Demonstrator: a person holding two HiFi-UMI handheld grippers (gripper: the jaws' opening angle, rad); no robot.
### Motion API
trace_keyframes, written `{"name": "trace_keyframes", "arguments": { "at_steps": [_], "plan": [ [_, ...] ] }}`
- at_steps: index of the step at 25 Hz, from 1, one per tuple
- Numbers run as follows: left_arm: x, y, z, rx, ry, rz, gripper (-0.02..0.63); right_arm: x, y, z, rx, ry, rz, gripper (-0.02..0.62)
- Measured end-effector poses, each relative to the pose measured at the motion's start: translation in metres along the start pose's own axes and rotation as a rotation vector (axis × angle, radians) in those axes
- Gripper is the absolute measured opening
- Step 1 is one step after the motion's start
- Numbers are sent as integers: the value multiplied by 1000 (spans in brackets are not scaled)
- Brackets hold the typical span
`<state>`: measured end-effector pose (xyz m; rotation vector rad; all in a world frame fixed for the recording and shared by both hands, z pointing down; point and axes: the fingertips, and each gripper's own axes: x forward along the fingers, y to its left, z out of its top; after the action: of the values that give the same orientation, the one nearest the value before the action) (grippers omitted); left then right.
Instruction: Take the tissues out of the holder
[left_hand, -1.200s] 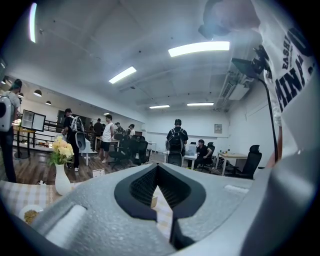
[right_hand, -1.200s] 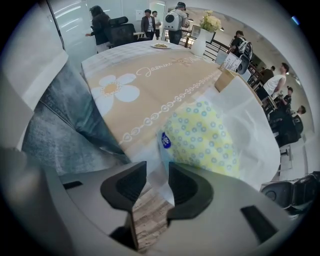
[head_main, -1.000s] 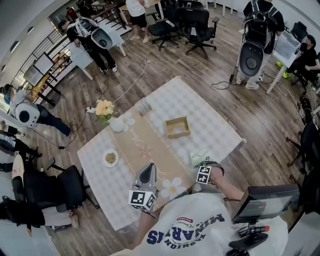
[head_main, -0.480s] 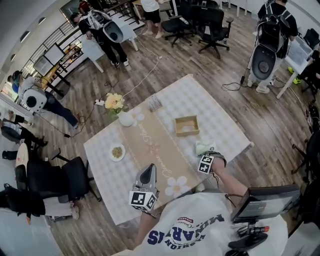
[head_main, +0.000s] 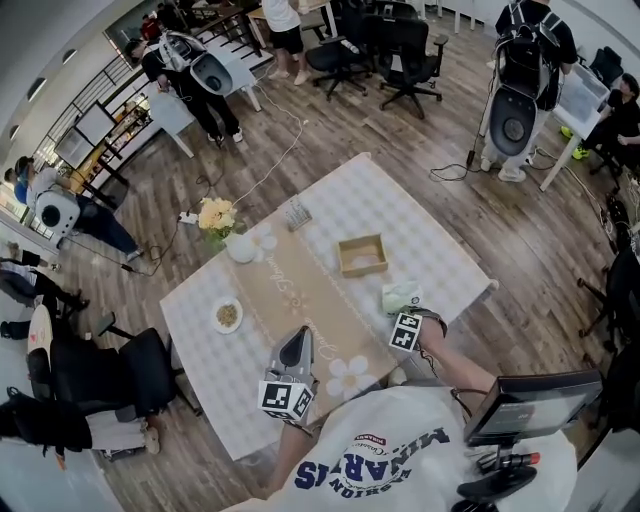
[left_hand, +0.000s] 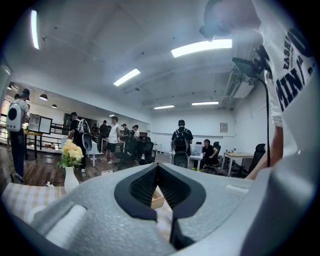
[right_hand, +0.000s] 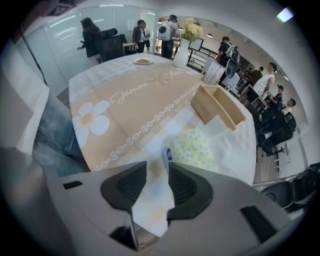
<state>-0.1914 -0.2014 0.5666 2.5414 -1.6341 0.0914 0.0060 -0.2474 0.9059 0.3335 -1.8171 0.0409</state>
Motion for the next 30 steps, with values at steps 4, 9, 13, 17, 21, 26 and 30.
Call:
{"name": "trace_keyframes", "arguments": {
  "at_steps": [4,9,13,17,21,26,30],
  "plan": [
    [10,-10,7,7,-14,-47,3,-53,-13,39,63,-159,-49,139],
    [23,-26,15,24,-35,-101,3,-138,-34,83,152,-383,-135,47],
    [29,-40,27,35,-56,-140,3,-218,-44,113,249,-615,-148,20],
    [31,-52,42,38,-81,-160,3,-283,-46,127,342,-823,-131,8],
    [29,-61,58,45,-110,-174,3,-342,-44,138,350,-1017,-132,8],
    [26,-62,57,38,-111,-182,3,-349,-41,136,314,-1014,-202,8],
    [20,-68,52,35,-109,-158,3,-345,-39,127,345,-1025,-183,6]
  ]
}}
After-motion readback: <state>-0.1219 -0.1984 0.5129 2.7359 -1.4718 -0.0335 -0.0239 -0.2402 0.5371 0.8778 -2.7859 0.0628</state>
